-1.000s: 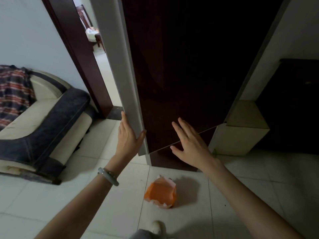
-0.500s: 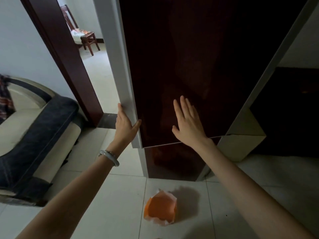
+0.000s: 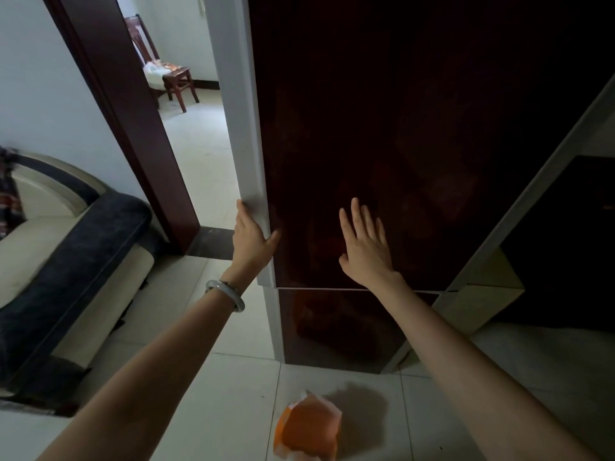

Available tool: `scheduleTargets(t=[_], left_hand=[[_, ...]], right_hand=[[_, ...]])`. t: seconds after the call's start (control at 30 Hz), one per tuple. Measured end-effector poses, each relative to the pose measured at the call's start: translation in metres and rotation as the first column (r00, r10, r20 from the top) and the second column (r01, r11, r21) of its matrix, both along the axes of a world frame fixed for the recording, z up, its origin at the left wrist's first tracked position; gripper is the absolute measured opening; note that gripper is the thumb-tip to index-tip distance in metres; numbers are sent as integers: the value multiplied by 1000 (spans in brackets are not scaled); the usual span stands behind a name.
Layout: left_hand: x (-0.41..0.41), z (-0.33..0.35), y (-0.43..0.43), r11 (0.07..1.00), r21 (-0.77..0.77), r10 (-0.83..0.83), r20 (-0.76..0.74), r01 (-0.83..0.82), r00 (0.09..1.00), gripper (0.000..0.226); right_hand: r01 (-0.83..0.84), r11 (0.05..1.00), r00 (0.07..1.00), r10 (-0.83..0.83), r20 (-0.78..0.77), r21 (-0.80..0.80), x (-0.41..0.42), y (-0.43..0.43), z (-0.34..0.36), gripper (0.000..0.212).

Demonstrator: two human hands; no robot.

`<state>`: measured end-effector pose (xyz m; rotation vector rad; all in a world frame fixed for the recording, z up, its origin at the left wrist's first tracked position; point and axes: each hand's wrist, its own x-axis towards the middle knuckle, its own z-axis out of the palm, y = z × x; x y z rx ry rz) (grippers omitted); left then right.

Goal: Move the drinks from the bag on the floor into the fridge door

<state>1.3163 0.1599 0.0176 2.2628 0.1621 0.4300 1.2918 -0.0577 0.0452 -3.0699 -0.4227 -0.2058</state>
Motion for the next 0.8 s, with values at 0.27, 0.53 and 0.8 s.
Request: scheduleTargets(t=[0.27, 0.53, 0.8], left_hand=[[30, 2, 7, 993, -87, -86, -70, 80, 994, 101], [40, 10, 15, 990, 71, -113, -146, 124, 983, 106], [9, 15, -4, 959, 165, -211, -130, 231, 969, 92]], right_hand=[[20, 1000, 1000, -19, 8, -19, 22, -2, -2, 90], [32, 999, 999, -32, -9, -7, 31, 3, -3, 88], [36, 986, 995, -21, -96, 161, 17, -1, 12, 85]])
